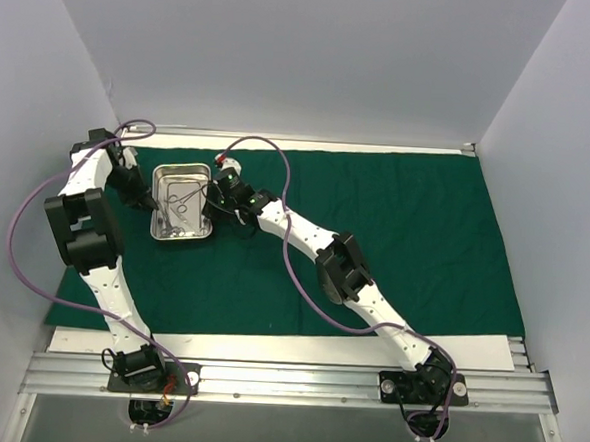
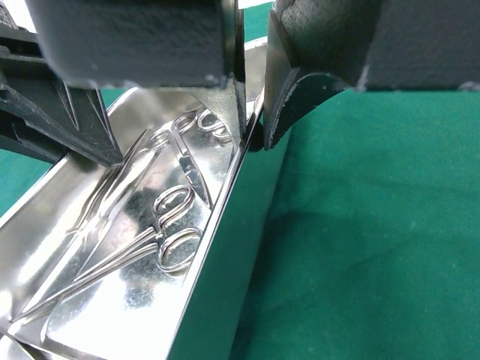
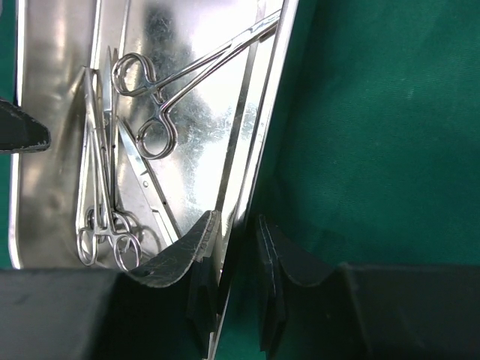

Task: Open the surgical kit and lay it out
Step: Place the container in the surgical kit.

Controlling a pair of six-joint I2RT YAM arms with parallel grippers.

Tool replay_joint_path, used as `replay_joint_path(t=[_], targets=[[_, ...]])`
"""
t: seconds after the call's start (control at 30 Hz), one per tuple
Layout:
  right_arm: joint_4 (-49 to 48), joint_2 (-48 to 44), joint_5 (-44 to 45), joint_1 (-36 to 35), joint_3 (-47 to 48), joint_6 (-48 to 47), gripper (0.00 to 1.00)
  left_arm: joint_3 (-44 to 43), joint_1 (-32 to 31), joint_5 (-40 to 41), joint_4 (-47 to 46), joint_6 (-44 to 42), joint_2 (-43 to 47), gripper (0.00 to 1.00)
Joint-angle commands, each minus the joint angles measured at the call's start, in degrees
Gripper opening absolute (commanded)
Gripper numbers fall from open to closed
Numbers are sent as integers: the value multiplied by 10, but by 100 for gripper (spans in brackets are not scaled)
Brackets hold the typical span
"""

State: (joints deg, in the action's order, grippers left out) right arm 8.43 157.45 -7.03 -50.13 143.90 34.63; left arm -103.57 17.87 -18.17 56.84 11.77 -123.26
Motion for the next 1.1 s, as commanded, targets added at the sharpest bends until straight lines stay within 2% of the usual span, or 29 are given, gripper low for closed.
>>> replay_joint_path(t=[0.0,0.1,0.3,0.5,0.57,0.7,0.8,0.83,0.9,1.07], targets=[[-22,-7,-84,-15,31,7,0,-62,34,64,-107,4,-20,18],[-29,-8,-89,-15,21,17,0,-79,34,67,-98,-1,-32,20],[-30,-1,-96,-13,24,17,2,-114,35,71,-82,-5,-61,36],[-23,-2,-96,-4,25,14,20,-111,36,70,-84,-3,-67,56],[-22,-2,-98,-1,26,15,20,-111,36,67,-84,-3,-68,56],[-17,-3,-96,3,26,12,18,-110,36,68,-81,-3,-68,56],[-12,-8,-86,6,24,2,11,-97,36,68,-86,4,-53,57],[-12,-12,-84,7,24,-1,5,-89,35,64,-92,7,-45,58],[-11,-16,-79,12,23,-10,0,-68,34,57,-102,12,-18,60],[7,-49,-68,27,10,-46,0,-42,34,42,-110,44,52,62]])
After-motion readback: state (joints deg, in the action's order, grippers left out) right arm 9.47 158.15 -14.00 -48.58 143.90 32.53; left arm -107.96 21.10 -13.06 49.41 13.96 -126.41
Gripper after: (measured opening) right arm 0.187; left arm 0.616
